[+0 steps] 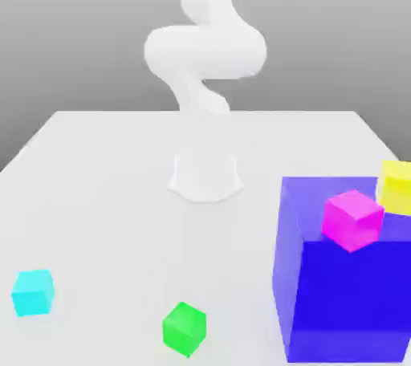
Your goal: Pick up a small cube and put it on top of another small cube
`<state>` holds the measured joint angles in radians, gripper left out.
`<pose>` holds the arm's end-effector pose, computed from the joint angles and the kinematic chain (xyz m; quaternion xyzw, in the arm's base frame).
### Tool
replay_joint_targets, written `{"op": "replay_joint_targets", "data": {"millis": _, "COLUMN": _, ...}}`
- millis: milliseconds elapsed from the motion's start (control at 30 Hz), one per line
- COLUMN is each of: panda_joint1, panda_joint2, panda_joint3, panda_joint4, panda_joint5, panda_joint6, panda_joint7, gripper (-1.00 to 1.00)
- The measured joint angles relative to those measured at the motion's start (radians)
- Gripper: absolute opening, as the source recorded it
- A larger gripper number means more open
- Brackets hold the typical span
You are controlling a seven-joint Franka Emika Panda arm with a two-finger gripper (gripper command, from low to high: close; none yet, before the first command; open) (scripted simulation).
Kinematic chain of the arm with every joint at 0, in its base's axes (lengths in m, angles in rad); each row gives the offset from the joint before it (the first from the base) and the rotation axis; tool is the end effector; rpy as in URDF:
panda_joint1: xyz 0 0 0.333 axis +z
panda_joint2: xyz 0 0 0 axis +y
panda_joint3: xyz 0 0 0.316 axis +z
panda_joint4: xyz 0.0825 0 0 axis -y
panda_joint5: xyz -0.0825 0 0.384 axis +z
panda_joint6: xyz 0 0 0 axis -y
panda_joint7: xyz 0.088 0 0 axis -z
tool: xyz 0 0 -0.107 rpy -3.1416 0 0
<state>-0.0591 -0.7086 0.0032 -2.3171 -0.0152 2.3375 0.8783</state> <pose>0.3802 -0.0211 0.6734 -0.8355 0.4180 -0.3300 0.1351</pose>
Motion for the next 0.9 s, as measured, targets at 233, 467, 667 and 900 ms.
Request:
{"op": "replay_joint_targets", "data": {"millis": 233, "panda_joint1": -0.155, "panda_joint2": 0.260, "panda_joint3": -0.009, "panda_joint4": -0.048, "panda_joint5": -0.043, "panda_joint6": 0.106, "panda_joint7": 0.223, "gripper": 0.00}}
{"op": "replay_joint_targets", "data": {"millis": 467, "panda_joint1": -0.269, "panda_joint2": 0.514, "panda_joint3": -0.061, "panda_joint4": -0.096, "panda_joint5": -0.069, "panda_joint6": 0.210, "panda_joint7": 0.428, "gripper": 0.00}}
{"op": "replay_joint_targets", "data": {"millis": 667, "panda_joint1": -0.380, "panda_joint2": 0.731, "panda_joint3": -0.115, "panda_joint4": -0.137, "panda_joint5": -0.029, "panda_joint6": 0.301, "panda_joint7": 0.560, "gripper": 0.00}}
{"op": "replay_joint_targets", "data": {"millis": 900, "panda_joint1": -0.456, "panda_joint2": 0.985, "panda_joint3": -0.123, "panda_joint4": -0.165, "panda_joint5": 0.101, "panda_joint6": 0.425, "panda_joint7": 0.617, "gripper": 0.00}}
